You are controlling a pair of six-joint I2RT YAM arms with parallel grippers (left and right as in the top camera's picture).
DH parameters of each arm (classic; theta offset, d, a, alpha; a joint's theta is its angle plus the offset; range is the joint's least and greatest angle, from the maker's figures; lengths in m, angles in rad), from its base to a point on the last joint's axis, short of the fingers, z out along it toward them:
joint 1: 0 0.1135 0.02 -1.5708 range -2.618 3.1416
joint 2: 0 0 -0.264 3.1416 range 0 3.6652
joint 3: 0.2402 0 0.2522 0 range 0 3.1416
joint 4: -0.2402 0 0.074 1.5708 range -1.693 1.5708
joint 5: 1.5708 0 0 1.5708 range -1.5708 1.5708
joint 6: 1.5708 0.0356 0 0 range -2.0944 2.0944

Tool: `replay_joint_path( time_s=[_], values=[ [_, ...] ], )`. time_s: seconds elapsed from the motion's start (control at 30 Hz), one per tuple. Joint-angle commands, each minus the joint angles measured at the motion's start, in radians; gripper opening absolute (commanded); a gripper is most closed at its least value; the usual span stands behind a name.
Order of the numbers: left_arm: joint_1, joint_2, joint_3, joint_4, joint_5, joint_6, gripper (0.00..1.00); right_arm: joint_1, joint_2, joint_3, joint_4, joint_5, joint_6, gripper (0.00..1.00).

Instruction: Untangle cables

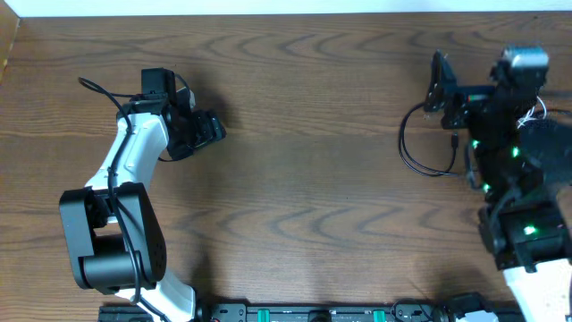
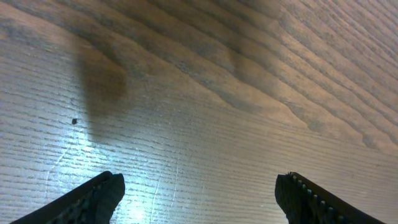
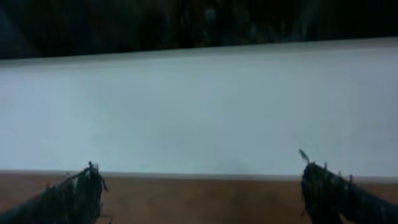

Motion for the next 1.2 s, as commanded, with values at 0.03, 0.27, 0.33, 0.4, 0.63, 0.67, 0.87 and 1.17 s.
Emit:
replay_joint_path(
  time_s=[0.03, 0.27, 0.33, 0.4, 0.63, 0.67, 0.87, 1.17],
  values=[
    [0.000, 0.006, -0.007, -0.001, -0.007, 0.002, 0.84, -0.017, -0.102, -0.126, 0.130, -0.066, -0.018, 0.99],
    [0.000, 0.006, -0.007, -0.001, -0.007, 0.002, 0.84, -0.064, -0.267, -0.365, 0.226, -0.066, 0.006, 0.99],
    [0.000, 0.006, -0.007, -0.001, -0.007, 0.002, 0.84, -0.079, -0.314, -0.424, 0.226, -0.066, 0.006, 0.99],
    [0.000, 0.006, -0.007, -0.001, -0.007, 0.002, 0.84, -0.096, -0.378, -0.488, 0.227, -0.066, 0.006, 0.99],
    [0.000, 0.006, -0.007, -0.001, -0.007, 0.002, 0.84, -0.107, -0.580, -0.629, 0.254, -0.061, 0.024, 0.99],
    [0.000, 0.006, -0.007, -0.001, -0.007, 0.002, 0.84, -0.107, -0.614, -0.655, 0.270, -0.058, 0.025, 0.99],
    [0.000, 0.006, -0.007, -0.001, -0.007, 0.002, 0.84, -0.106, -0.774, -0.784, 0.351, -0.047, 0.024, 0.99],
    [0.000, 0.006, -0.007, -0.001, -0.007, 0.002, 0.84, -0.112, -0.921, -0.903, 0.416, -0.035, 0.035, 0.99]
  ],
)
